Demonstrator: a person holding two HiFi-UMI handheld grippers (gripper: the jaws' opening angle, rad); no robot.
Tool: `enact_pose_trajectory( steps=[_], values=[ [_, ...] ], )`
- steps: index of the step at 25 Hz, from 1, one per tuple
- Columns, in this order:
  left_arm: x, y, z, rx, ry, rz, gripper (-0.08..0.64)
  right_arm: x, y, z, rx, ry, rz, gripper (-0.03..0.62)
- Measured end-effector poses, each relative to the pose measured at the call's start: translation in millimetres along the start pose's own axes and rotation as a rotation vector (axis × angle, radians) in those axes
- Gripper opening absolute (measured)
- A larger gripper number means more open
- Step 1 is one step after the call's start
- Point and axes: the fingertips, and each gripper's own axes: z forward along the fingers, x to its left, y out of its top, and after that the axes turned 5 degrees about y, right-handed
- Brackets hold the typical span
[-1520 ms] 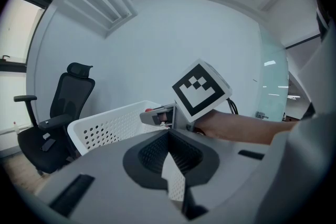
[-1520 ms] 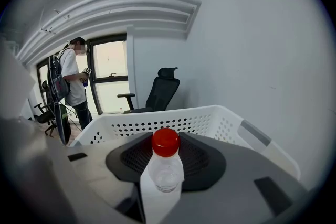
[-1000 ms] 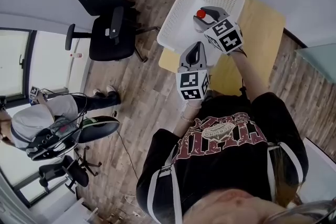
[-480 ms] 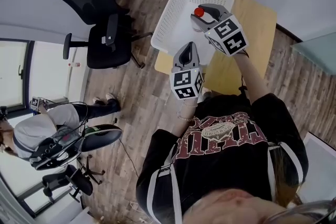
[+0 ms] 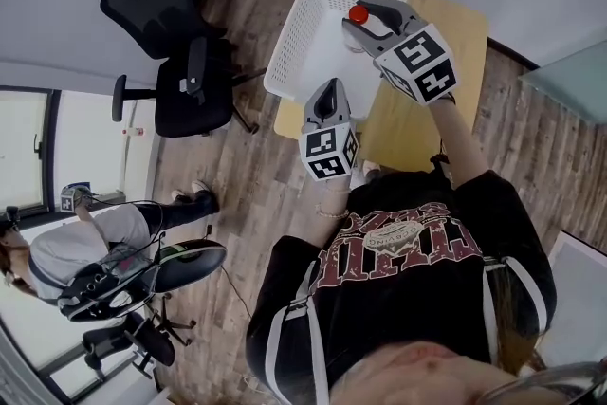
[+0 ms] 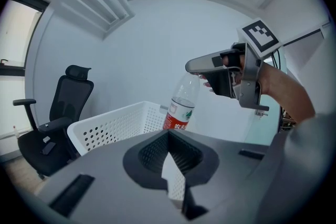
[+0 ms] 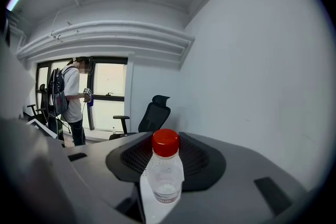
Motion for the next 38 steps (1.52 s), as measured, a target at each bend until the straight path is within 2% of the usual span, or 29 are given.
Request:
enact_pose_trajectory(
  steps=[12,22,31,38],
  values=[
    [-1,0,-3,-0.001,0.01,0.005,0.048,-22,34,-56,-0.087,-0.087,-0.011,0.164],
    [-4,0,-5,0.002,0.016,0.016,0.048,-52,32,-97,-0.098,-0.18,0.003,0.164],
    [-4,-1,-4,0.006,0.022,0.026,0.048,-77,1,-109,-0.079,-0.243,0.039,0.164],
    [-5,-4,-3,0.009,0.019,0.04,0.048,-69,-52,-94,-0.025,-0.206,0.084,0.164]
  ],
)
